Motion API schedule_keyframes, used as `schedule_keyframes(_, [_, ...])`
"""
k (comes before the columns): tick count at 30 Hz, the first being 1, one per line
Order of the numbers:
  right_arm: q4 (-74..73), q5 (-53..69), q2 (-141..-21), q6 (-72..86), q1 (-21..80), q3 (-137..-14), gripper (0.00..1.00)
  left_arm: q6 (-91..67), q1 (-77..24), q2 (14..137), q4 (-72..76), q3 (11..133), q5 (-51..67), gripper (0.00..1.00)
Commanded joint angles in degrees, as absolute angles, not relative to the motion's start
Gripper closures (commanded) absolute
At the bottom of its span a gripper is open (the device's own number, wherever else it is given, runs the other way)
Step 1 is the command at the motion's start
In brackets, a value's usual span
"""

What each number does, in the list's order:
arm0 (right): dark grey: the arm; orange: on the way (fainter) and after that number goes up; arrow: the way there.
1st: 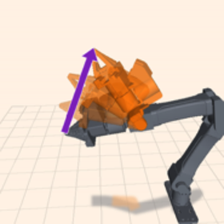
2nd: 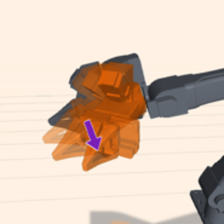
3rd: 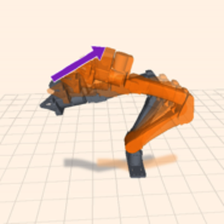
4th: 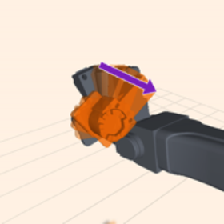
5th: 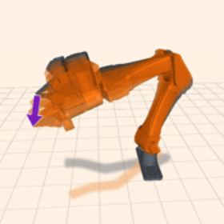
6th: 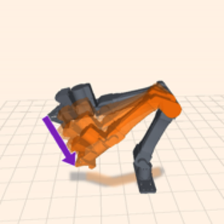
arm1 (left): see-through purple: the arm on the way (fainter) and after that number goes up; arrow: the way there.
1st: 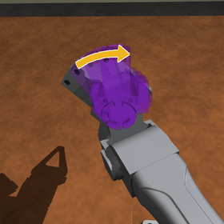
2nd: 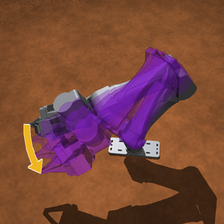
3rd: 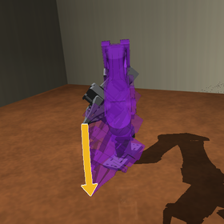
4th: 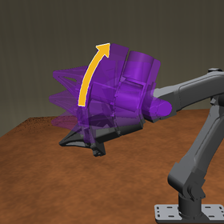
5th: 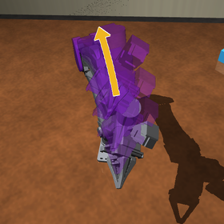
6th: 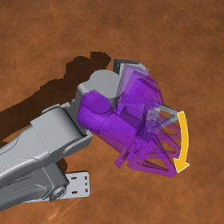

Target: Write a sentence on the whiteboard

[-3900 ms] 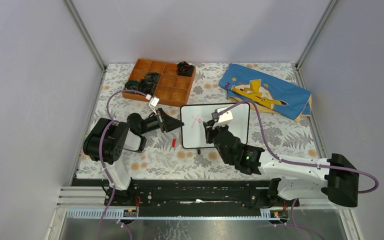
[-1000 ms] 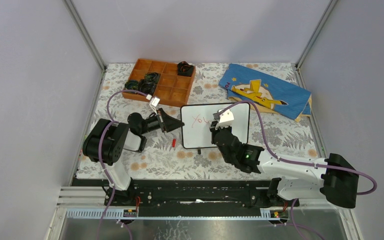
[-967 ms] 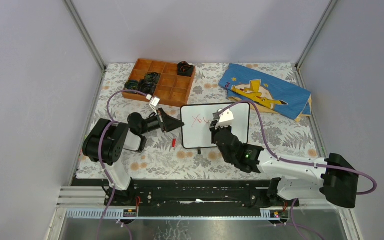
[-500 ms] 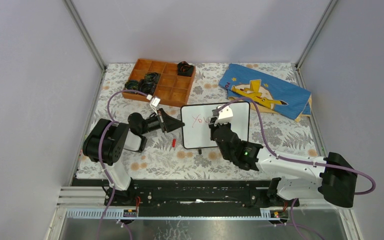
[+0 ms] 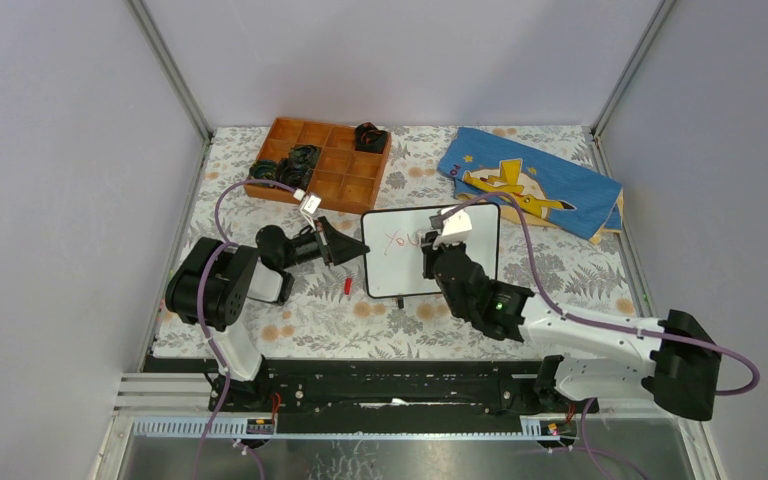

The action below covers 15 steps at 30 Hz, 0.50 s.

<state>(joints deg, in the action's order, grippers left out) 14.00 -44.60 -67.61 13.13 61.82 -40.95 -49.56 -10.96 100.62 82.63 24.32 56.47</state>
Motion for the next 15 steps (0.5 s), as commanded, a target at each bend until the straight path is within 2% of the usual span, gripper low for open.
schedule_keyframes(1, [14.4, -40.6, -60.7, 14.7, 61.2, -40.5, 1.00, -48.5, -11.5, 99.4, 83.1, 25.0, 57.1, 0.81])
schedule_keyframes(7, [9.4, -38.8, -54.6, 14.8, 61.3, -40.2, 1.00, -48.3, -11.5, 98.8, 82.6, 24.9, 57.1, 0.80])
schedule_keyframes(15, [8.2, -42.4, -49.8, 14.4, 61.3, -34.7, 1.00, -48.2, -11.5, 98.4, 82.4, 24.8, 57.0, 0.80])
